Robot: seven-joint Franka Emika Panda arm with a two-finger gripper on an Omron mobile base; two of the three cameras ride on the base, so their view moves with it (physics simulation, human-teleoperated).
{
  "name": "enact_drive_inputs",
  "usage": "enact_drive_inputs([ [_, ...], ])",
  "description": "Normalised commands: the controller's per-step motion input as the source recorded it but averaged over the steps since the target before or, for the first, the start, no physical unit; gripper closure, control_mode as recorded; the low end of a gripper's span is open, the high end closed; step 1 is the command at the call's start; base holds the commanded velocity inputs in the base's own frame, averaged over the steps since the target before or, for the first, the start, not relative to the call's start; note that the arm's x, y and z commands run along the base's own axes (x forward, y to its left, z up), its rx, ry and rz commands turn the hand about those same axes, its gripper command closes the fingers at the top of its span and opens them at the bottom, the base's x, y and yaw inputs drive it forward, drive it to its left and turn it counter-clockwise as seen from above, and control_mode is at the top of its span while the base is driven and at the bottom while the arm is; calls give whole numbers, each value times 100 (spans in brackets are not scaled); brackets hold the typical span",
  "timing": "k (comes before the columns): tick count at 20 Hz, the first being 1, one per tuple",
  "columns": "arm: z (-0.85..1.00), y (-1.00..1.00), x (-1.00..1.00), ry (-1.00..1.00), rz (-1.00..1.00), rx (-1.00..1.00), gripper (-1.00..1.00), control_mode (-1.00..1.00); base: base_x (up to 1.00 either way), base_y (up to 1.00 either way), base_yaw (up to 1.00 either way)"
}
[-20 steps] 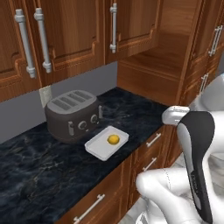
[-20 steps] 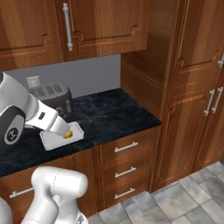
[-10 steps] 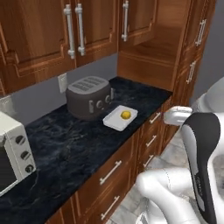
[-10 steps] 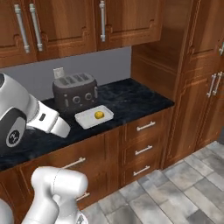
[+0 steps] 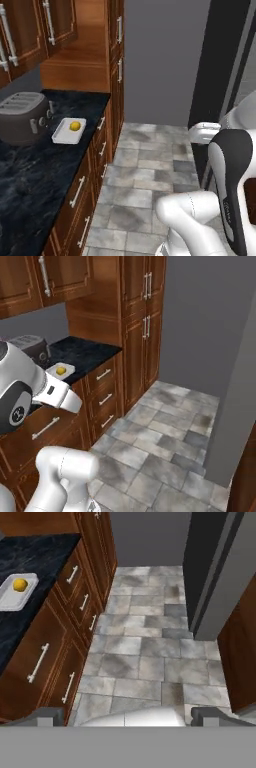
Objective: Take the potato and lemon out of the freezer and place them in the tupperware container on the counter. Then put the tupperware containing the vegetables back in the freezer.
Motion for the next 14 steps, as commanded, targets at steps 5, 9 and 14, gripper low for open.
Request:
enact_drive_inputs([
  [5, 0, 0, 0, 0, 0, 0, -100, 100, -82, -5, -69],
  [9, 0, 0, 0, 0, 0, 0, -100, 100, -68, -11, -54],
  [14, 0, 0, 0, 0, 0, 0, -100, 100, 2, -54, -18],
])
